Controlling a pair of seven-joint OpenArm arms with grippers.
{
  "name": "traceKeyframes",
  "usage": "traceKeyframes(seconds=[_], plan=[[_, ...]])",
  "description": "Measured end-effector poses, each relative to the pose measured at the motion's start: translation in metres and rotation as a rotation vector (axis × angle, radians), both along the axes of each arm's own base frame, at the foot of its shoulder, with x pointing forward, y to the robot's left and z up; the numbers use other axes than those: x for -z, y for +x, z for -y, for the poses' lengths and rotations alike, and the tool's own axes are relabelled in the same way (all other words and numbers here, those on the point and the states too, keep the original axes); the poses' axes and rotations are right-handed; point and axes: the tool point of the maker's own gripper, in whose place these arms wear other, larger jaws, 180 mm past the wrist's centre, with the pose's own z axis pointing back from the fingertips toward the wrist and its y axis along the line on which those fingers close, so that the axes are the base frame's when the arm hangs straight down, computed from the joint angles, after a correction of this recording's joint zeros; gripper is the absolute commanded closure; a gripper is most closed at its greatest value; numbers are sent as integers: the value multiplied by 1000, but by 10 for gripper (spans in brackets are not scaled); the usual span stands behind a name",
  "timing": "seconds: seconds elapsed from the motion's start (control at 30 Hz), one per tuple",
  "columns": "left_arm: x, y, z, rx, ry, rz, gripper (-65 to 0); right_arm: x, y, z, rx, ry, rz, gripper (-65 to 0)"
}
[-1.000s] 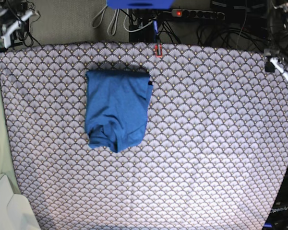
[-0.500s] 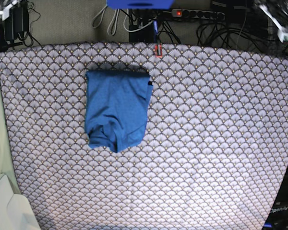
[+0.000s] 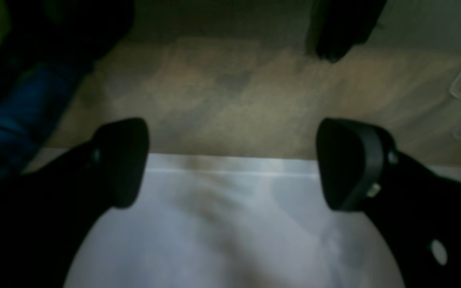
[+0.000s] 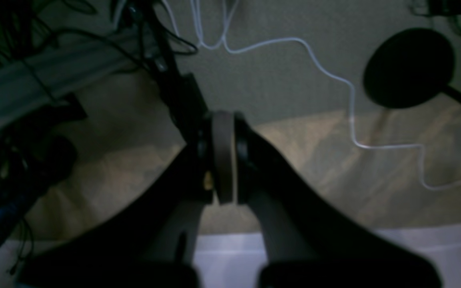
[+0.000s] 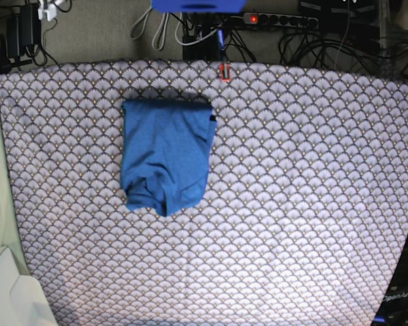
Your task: Fold the T-shirt properly
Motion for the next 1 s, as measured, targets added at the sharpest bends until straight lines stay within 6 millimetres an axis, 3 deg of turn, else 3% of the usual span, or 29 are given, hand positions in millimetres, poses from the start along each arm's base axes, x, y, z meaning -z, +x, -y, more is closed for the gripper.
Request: traceKeyframes(seconds=[0.13,0.23,0.43,0.7,0.9,1.0], plan=[[19,-12,-1,-46,28,-35,-650,1,9,-1,0,-4,29,0],[31,-12,4,15,72,-59,-650,2,8,-4,3,0,29,0],[52,35,36,114,32,-14,-650,6,12,-23,21,28,53,0],[70,32,106,98,-75,-62,-650,7,26,-27,23,32,84,0],[80,56,113,64,105,52,-650,20,37,-43,59,91,77,0],[82,61,128,57,76,83,-650,26,41,-46,73,114,67,0]])
